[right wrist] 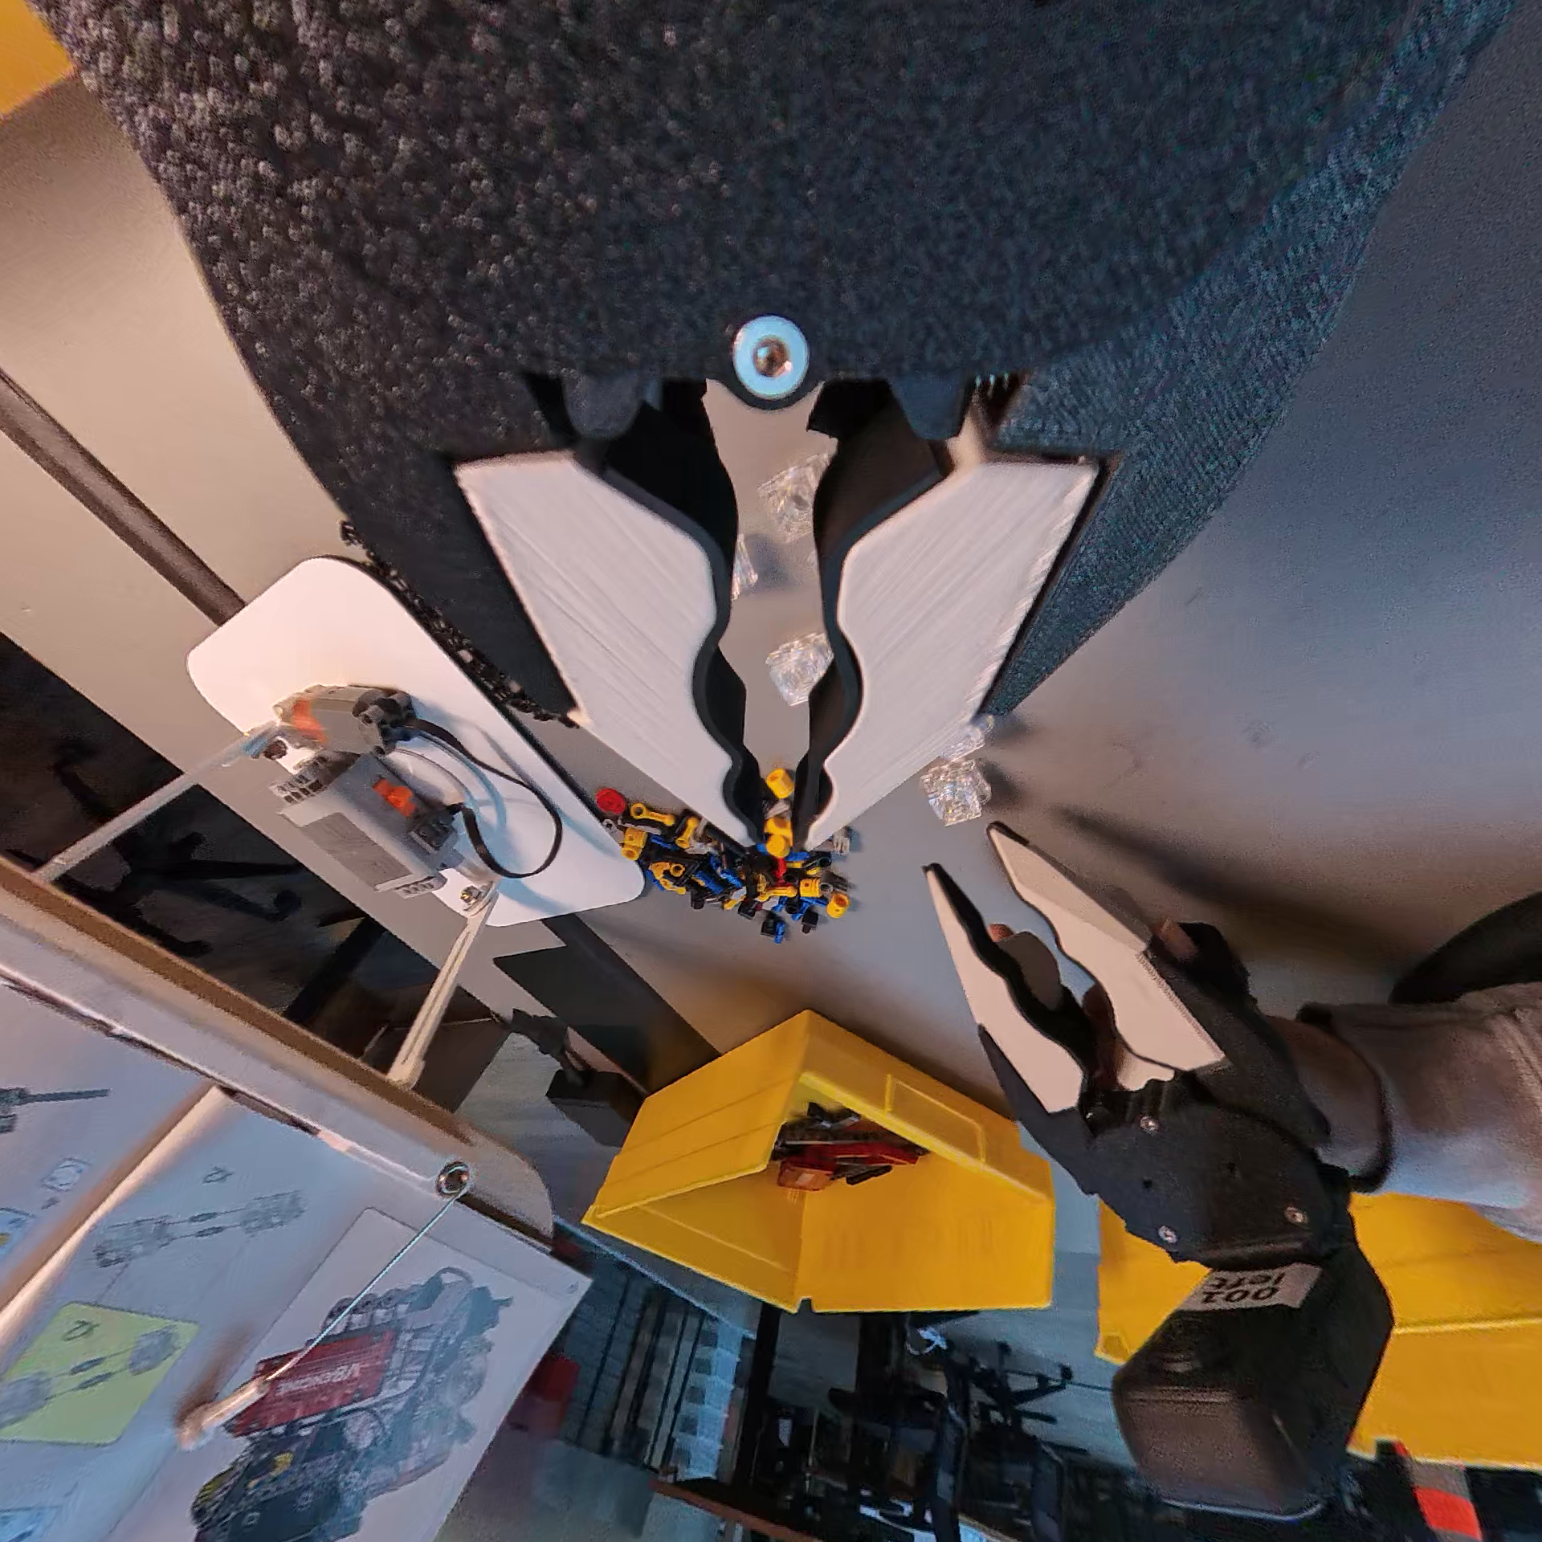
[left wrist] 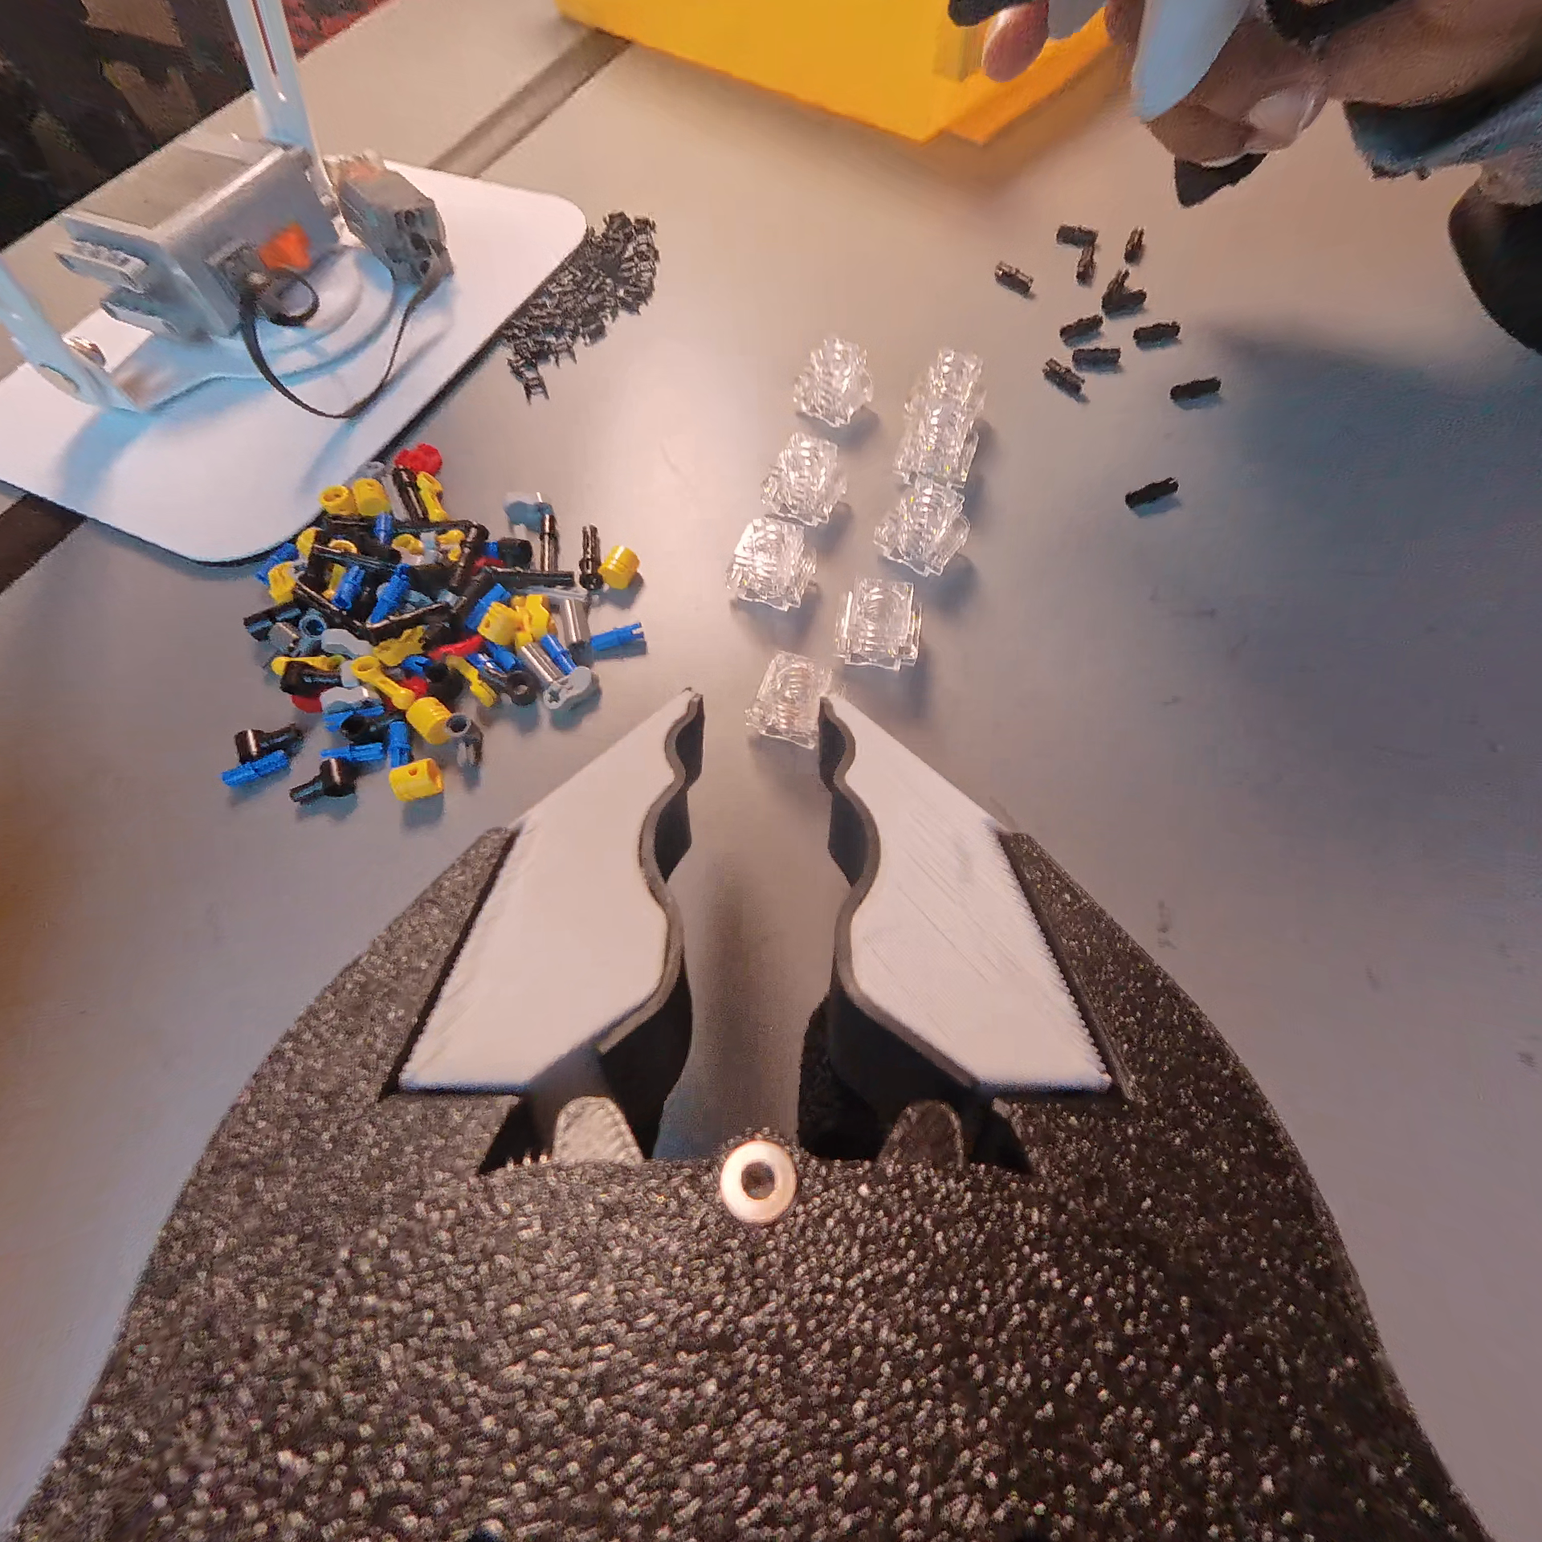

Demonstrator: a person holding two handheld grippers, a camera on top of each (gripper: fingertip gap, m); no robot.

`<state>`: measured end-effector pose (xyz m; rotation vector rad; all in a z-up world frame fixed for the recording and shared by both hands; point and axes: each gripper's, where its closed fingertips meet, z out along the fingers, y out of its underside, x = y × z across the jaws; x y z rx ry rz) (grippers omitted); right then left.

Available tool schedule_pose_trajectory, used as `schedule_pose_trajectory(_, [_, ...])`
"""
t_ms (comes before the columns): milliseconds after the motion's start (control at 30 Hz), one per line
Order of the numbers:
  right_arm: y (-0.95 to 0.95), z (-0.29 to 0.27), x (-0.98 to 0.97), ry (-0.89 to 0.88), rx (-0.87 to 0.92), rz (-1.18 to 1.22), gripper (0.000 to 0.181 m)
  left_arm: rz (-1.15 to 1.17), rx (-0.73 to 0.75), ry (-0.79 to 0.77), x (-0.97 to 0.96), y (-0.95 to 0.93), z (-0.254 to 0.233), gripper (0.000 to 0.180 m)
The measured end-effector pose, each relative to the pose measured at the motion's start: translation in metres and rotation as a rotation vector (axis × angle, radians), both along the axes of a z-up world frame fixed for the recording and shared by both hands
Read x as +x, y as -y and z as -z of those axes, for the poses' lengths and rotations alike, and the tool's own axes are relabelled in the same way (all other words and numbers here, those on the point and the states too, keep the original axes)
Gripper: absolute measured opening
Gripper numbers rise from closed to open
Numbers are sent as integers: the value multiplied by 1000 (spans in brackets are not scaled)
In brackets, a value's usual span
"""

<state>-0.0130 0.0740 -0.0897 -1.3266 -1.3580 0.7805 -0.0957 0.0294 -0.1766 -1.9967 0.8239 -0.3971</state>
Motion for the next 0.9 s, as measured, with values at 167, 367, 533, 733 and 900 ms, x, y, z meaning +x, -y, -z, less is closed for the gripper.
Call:
schedule_pose_trajectory(167, [14,17,6,76,56,-51,6,44,-82,-29,9,-1,13,42])
schedule_pose_trajectory(367, [9,19,15,76,65,-67,6,114,-91,-91,15,-1,21,23])
schedule_pose_trajectory(533, [21,11,16,-1,22,-165,8,227,68,385,29,20,-59,23])
schedule_pose_trajectory(733, [50,-8,16,-110,-24,-317,10,380,158,726,39,51,-117,23])
schedule_pose_trajectory(900, [57,-6,14,-104,-23,-344,11,433,170,824,42,61,-131,23])
